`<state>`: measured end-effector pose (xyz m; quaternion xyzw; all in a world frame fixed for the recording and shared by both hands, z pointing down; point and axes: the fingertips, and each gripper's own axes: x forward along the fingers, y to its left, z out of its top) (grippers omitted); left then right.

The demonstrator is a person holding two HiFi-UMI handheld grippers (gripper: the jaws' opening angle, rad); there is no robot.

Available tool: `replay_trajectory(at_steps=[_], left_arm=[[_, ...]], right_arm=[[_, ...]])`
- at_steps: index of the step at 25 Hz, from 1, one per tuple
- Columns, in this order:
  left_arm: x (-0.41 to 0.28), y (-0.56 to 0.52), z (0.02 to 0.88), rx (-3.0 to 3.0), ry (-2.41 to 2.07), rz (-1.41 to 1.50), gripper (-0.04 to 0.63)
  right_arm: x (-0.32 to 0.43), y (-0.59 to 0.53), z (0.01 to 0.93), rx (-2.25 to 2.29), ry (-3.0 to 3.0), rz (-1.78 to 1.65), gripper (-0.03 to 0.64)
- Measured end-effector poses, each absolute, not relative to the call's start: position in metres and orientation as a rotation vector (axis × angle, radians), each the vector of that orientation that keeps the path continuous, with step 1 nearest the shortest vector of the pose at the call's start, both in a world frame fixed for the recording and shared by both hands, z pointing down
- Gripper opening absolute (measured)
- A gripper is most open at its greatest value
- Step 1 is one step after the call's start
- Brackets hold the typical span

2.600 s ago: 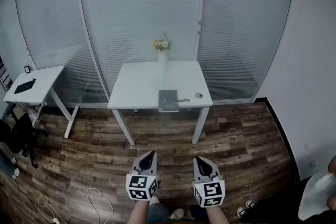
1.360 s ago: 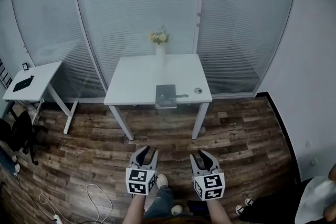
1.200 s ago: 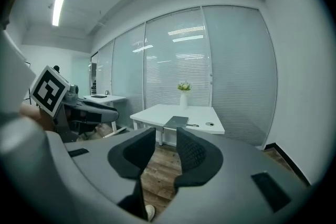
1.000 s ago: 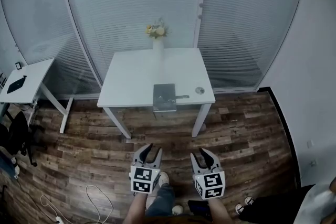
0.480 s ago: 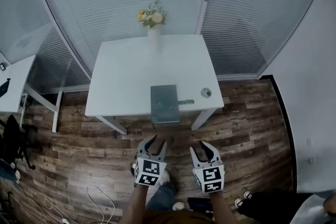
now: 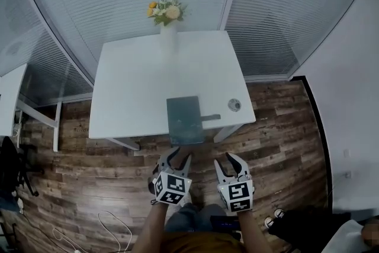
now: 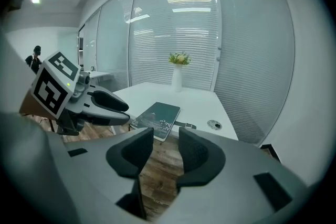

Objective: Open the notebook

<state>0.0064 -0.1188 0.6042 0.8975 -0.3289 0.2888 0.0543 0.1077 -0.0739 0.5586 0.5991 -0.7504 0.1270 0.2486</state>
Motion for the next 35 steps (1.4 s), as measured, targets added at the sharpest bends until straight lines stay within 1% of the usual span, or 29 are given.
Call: replay_trajectory(at_steps=[17, 35], left_arm=[[0.025, -0.138, 0.614, 2.777, -0.951, 0.988, 0.166], [0.058, -0.153, 0.674, 2.760, -0.762, 1.201, 0.175]], right_arm=[[0.119, -0.096, 0.567, 1.631, -2.068, 0.346, 0.173], [0.133, -0.122, 0.611, 1.559, -2.043, 0.446, 0.173]])
